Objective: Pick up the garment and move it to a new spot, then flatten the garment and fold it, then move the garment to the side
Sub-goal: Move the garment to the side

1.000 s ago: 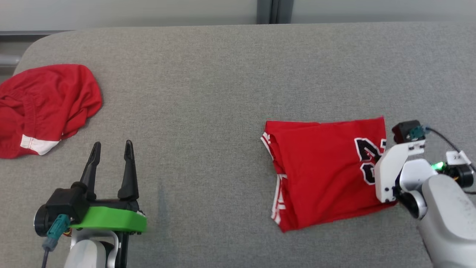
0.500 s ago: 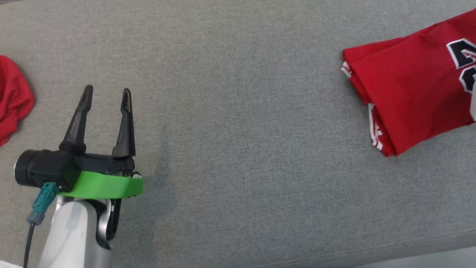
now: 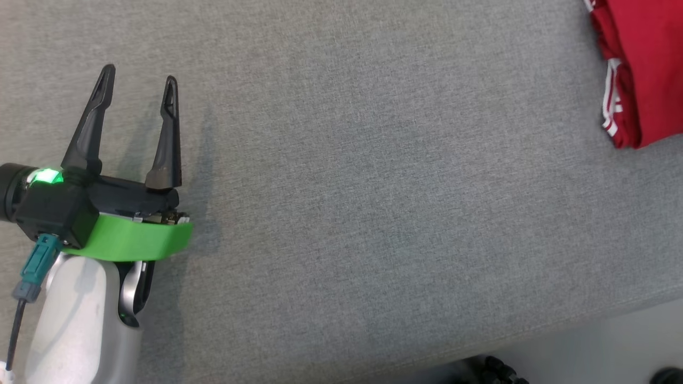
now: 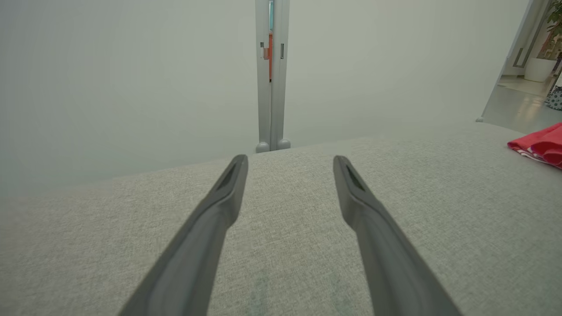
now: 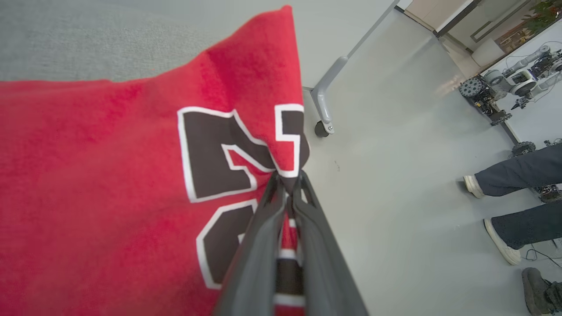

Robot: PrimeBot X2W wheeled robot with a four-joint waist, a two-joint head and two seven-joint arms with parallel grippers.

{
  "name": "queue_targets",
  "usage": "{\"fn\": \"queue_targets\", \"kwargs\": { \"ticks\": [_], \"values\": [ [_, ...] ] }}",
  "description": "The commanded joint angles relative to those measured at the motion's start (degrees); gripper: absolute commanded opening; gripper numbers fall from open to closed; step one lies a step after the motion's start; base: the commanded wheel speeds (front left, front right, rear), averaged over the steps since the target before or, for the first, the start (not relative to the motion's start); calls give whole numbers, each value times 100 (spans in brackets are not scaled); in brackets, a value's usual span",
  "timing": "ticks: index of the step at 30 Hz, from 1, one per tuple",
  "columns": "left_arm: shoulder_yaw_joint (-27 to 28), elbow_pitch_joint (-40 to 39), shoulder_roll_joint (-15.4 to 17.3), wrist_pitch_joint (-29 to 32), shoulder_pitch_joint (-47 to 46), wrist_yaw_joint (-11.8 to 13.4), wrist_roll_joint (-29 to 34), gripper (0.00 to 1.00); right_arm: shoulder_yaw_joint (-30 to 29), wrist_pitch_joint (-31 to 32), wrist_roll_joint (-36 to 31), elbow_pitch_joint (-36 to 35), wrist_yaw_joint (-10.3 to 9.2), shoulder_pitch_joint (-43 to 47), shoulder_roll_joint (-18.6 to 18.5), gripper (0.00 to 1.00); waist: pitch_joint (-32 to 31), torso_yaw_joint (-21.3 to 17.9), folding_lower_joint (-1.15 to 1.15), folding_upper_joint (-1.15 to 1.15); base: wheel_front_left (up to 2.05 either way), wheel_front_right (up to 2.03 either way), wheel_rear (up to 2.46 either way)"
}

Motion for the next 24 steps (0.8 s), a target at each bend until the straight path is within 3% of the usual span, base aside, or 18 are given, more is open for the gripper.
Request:
{"fn": "queue_targets", "kwargs": {
  "ticks": [1, 8, 9, 10, 19, 24],
  "values": [
    [-7, -31, 66, 1, -99, -10, -3, 100, -76, -90, -91, 58, -13, -146, -70, 0, 230, -108, -1, 0, 0, 0, 0],
    [-27, -61, 77, 1, -91, -10, -27, 100, -194, -554, -427, 255, -13, -345, -218, 0, 287, 59, -1, 0, 0, 0, 0],
    [-24, -58, 69, 1, -79, -10, -29, 100, -228, -616, -478, 269, -13, -371, -240, 35, 283, 78, -1, 0, 0, 0, 0],
    [-15, -54, 51, 1, -70, -10, -32, 100, -236, -661, -539, 297, -13, -376, -246, 100, 273, 106, -1, 0, 0, 0, 0],
    [5, 79, -143, 1, 33, -10, -65, 100, -114, -1336, -1040, 135, -13, -244, -76, 100, -60, 256, -1, 0, 0, 0, 0],
    [57, 246, -328, 1, 197, -10, -108, 100, -14, -1758, -694, -122, -13, 130, 390, 100, -552, 403, -1, 0, 0, 0, 0]
  ]
}}
